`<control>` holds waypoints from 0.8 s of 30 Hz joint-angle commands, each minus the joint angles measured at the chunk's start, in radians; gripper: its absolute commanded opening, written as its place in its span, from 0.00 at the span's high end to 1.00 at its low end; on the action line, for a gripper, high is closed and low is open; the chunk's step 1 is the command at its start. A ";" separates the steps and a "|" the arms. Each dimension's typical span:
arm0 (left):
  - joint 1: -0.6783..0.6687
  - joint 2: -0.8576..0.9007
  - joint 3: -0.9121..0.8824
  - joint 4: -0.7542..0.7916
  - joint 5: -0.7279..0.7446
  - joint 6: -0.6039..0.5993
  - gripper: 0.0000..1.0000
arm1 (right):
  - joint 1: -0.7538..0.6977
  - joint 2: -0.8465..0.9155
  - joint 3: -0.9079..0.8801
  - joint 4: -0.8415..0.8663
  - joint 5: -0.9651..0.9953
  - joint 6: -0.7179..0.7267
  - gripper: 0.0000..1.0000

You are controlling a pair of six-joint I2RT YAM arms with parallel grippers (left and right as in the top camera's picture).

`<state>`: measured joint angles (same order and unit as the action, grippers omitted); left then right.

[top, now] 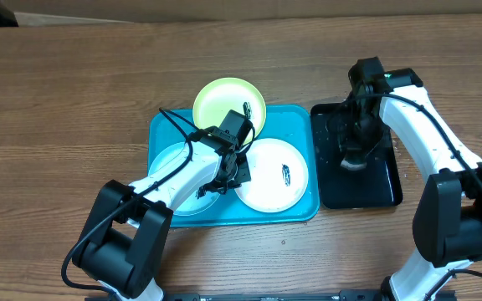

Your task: Clean dirty plates on tray and stack at the side

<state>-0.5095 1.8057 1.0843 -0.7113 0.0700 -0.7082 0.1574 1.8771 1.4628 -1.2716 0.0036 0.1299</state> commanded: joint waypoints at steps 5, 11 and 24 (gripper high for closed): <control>0.005 0.011 0.013 0.009 -0.024 -0.014 0.96 | -0.001 -0.003 0.023 0.007 -0.002 -0.003 0.96; 0.005 0.011 0.013 0.011 -0.024 -0.014 0.96 | -0.001 -0.003 0.132 -0.079 -0.006 -0.003 0.96; 0.005 0.011 0.013 0.013 -0.025 -0.013 0.96 | -0.001 -0.003 -0.051 0.045 0.018 0.027 0.96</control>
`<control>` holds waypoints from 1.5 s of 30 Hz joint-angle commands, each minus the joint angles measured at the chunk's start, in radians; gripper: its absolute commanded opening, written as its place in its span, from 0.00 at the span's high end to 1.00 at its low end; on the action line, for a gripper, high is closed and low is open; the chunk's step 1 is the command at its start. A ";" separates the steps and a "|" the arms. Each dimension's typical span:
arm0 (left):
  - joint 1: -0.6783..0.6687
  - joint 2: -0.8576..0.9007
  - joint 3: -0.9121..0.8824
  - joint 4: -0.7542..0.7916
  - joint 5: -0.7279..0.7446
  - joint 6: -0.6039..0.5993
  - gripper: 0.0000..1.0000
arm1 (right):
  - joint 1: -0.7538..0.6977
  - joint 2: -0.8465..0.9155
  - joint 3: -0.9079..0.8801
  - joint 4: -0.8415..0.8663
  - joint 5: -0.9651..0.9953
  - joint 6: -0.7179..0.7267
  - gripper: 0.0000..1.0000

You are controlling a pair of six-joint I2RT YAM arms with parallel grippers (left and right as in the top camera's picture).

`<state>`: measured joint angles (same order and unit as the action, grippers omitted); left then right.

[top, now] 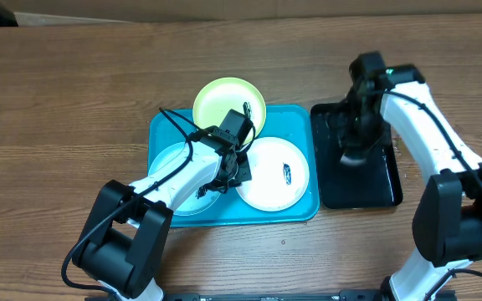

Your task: Clean dirty plates on tray and stack at the side

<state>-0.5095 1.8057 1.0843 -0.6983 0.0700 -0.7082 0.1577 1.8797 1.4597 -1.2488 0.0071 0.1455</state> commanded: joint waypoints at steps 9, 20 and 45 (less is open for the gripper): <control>0.005 0.011 0.013 0.000 -0.024 -0.013 0.96 | 0.000 -0.006 0.213 -0.196 -0.137 -0.012 0.96; 0.005 0.011 0.013 0.000 -0.024 -0.010 0.96 | 0.162 -0.005 0.231 -0.181 -0.322 -0.061 0.96; 0.005 0.011 0.013 -0.003 -0.016 -0.010 0.96 | 0.370 -0.005 -0.190 0.274 -0.016 0.144 0.96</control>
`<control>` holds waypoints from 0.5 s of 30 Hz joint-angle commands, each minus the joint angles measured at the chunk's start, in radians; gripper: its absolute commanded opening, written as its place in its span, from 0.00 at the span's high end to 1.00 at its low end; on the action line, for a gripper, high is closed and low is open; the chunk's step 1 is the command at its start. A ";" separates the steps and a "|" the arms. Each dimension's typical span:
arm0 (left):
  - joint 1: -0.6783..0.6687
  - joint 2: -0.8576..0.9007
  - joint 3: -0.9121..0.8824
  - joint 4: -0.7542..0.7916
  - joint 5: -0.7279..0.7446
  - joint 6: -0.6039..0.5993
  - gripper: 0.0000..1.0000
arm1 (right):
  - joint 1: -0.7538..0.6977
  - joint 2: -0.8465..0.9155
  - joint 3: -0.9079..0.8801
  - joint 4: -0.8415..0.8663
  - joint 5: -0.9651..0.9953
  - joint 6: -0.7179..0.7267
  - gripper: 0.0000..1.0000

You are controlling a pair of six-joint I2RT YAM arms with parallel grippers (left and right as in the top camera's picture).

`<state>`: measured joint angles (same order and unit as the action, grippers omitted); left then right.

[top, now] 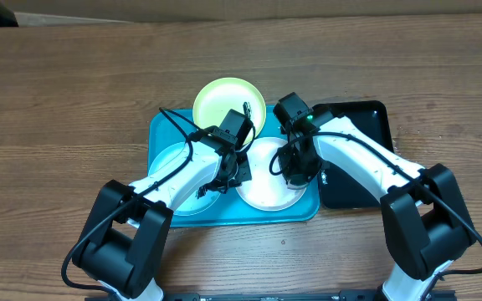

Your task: Clean dirty plates on tray and stack at the side

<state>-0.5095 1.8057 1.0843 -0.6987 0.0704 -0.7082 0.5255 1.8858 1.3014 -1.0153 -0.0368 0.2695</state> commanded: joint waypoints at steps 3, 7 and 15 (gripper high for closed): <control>0.005 0.011 0.013 -0.003 -0.005 -0.010 0.96 | 0.003 -0.011 -0.076 0.109 0.029 0.020 0.96; 0.005 0.011 0.013 -0.003 0.001 -0.009 0.96 | 0.001 -0.011 -0.137 0.194 0.050 0.084 0.96; 0.005 0.011 0.013 -0.003 0.001 -0.001 0.96 | 0.001 -0.011 -0.188 0.232 -0.015 0.119 0.96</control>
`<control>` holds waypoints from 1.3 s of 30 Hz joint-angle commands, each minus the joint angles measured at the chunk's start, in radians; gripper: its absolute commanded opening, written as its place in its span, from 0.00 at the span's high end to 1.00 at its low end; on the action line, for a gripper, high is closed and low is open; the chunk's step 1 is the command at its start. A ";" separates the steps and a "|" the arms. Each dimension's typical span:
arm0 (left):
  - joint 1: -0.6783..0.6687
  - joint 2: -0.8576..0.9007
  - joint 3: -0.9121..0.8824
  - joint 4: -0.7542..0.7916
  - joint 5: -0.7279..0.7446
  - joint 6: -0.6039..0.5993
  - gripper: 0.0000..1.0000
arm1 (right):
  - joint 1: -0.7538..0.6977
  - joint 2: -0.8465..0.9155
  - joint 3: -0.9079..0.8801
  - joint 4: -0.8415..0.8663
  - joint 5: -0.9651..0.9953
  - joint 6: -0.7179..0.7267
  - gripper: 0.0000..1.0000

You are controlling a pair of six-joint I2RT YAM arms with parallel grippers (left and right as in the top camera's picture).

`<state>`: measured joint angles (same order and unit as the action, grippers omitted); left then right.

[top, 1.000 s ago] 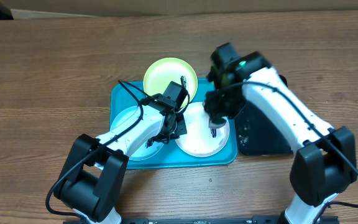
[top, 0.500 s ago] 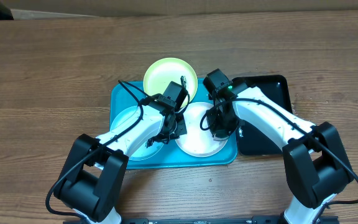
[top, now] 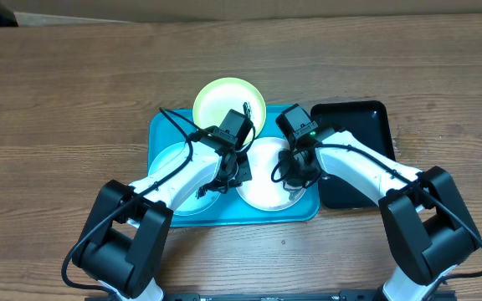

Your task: Clean dirty plates on tray and stack at the side

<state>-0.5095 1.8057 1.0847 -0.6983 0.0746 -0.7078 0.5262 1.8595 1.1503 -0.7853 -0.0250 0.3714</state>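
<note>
A blue tray (top: 304, 117) holds three plates. A yellow-green plate (top: 220, 104) with a dark speck leans over its back edge. A pale plate (top: 170, 159) lies at the left, partly under my left arm. The white plate (top: 262, 188) lies at the middle right. My left gripper (top: 234, 173) sits on that plate's left rim and looks shut on it. My right gripper (top: 295, 173) hangs low over the plate's right part, covering the spot beneath it. It seems shut on a small pale sponge, which is mostly hidden.
A black tray (top: 366, 125) stands right of the blue tray, touching it, with nothing showing in it. My right arm crosses its near left corner. Bare wooden table (top: 74, 100) surrounds both trays.
My right gripper has shifted slightly right and toward the front over the white plate. My left gripper and all three plates stand as before.
My right gripper was low in the black tray over a small pale thing, and stayed there at the following moment. Then it was over the white plate's dirty spot and the black tray showed bare. My left gripper stayed at the plate's rim throughout.
</note>
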 commanded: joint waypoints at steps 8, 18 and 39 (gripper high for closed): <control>0.005 0.011 0.012 -0.003 -0.003 -0.002 0.96 | 0.000 0.015 -0.037 0.069 -0.307 -0.036 0.96; 0.005 0.011 0.012 -0.002 -0.002 -0.002 0.96 | -0.013 0.014 -0.028 0.130 -0.597 -0.123 0.96; -0.003 0.011 0.012 -0.003 0.026 0.013 0.96 | -0.476 -0.163 0.130 -0.190 -0.208 -0.261 0.96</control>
<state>-0.5041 1.8057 1.0847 -0.7017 0.0841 -0.7071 0.0795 1.7134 1.2720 -0.9836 -0.4850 0.1074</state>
